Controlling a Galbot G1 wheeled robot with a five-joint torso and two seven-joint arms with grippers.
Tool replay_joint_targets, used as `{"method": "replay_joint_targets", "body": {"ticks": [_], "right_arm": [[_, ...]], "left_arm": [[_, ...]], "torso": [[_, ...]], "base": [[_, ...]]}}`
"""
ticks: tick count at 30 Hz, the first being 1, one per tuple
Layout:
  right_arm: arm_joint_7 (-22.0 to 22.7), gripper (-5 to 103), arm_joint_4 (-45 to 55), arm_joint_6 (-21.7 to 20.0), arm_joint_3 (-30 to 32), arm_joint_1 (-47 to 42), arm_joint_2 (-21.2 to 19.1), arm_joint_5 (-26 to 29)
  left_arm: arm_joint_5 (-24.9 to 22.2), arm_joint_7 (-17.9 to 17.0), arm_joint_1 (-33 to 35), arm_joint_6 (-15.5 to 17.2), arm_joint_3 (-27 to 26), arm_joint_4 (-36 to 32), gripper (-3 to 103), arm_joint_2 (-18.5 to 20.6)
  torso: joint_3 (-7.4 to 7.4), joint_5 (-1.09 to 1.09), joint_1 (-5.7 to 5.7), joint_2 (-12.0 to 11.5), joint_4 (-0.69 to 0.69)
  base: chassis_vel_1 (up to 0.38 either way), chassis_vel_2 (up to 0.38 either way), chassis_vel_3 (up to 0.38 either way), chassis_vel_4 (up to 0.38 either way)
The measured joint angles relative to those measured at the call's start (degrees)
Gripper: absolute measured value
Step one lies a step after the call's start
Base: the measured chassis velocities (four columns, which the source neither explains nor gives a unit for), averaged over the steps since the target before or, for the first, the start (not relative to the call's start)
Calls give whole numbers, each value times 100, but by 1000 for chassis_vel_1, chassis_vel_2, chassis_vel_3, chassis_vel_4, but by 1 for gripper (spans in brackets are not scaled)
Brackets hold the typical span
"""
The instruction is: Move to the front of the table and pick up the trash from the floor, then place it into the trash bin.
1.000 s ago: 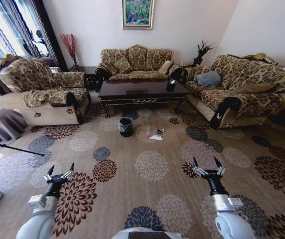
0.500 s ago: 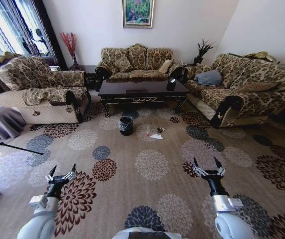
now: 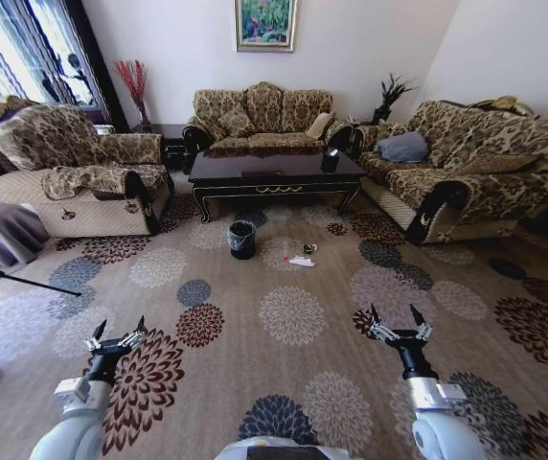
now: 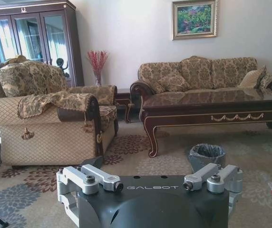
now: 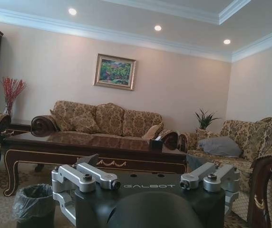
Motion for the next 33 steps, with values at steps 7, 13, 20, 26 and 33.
{"method": "replay_joint_targets", "body": {"ticks": [7,13,20,26,33], "right_arm": [[-6,100,66,13,5,-41,-3,93],[-3,100,111,4,22,-37,-33,98],[-289,100,108,636,46,29,83,-343],[-508,100,191,745,89,16,-11,-648],[-510,100,-109,685,28,4,-32,-814]], "left_arm": [[14,5,98,-32,-16,-13,100,-31],[-17,5,140,-56,-46,-13,100,-2],[135,8,107,-94,-8,-71,100,76],[389,146,42,-144,27,-311,100,232],[783,348,63,-153,164,-494,100,391]], "torso": [[-105,0,-79,-184,0],[-191,0,-142,-333,0],[-313,0,-233,-548,1],[-381,0,-289,-670,0],[-497,0,-380,-878,0]], "base": [[0,0,0,0],[0,0,0,0],[0,0,0,0],[0,0,0,0],[0,0,0,0]]}}
